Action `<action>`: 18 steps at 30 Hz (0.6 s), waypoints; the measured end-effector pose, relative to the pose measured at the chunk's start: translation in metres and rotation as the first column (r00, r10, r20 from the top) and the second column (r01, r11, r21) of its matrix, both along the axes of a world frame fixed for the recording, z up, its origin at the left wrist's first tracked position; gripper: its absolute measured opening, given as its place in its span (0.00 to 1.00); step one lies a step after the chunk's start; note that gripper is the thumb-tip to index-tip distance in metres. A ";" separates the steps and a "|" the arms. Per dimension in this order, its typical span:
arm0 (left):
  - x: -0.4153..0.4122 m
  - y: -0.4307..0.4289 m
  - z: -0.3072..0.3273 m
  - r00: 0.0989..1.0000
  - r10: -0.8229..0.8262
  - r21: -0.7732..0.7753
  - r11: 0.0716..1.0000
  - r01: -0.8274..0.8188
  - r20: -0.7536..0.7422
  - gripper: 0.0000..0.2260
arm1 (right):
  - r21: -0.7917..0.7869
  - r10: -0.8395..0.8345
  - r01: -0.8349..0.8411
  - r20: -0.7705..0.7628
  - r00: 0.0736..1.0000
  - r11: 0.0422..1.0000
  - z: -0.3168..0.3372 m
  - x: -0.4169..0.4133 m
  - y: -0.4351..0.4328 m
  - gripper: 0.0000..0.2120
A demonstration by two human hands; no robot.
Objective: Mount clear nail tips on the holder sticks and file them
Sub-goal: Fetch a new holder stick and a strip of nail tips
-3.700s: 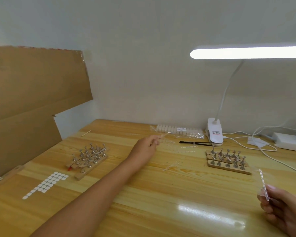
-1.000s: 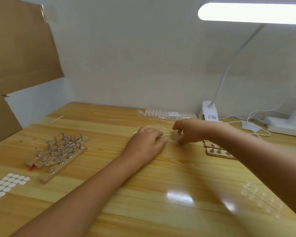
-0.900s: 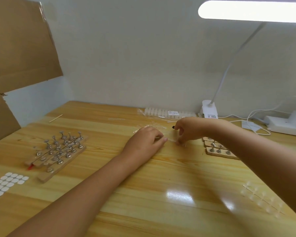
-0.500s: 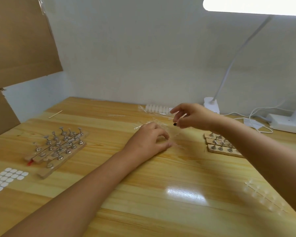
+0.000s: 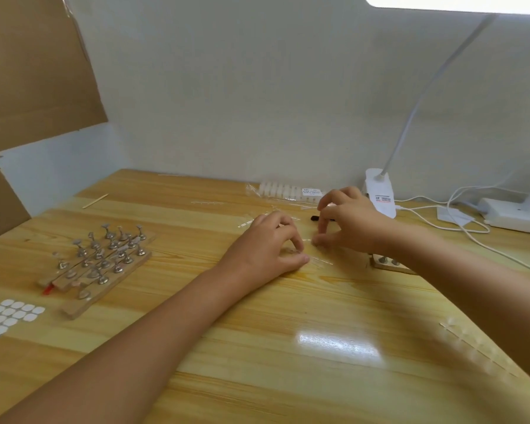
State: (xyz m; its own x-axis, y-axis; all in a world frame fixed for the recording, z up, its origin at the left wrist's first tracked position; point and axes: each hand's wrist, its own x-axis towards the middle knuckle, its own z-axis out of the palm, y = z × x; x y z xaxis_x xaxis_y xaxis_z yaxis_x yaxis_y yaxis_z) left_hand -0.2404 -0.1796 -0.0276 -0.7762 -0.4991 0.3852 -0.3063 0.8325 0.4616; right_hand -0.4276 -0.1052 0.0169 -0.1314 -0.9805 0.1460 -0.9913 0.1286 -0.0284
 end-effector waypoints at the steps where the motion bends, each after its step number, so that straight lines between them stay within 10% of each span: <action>1: -0.001 0.001 0.000 1.000 0.011 0.000 1.000 -0.011 0.003 0.11 | 0.013 0.013 -0.014 0.030 0.999 1.000 0.001 0.002 0.004 0.11; 9: 0.003 -0.006 0.004 0.986 0.143 0.090 0.984 -0.151 0.084 0.44 | 0.147 -0.083 0.030 0.372 0.925 0.989 0.005 0.016 0.020 0.17; 18: 0.020 -0.019 0.014 0.983 -0.042 0.190 0.982 0.008 0.179 0.28 | 0.051 0.057 -0.085 0.409 0.911 0.995 0.001 0.024 0.026 0.13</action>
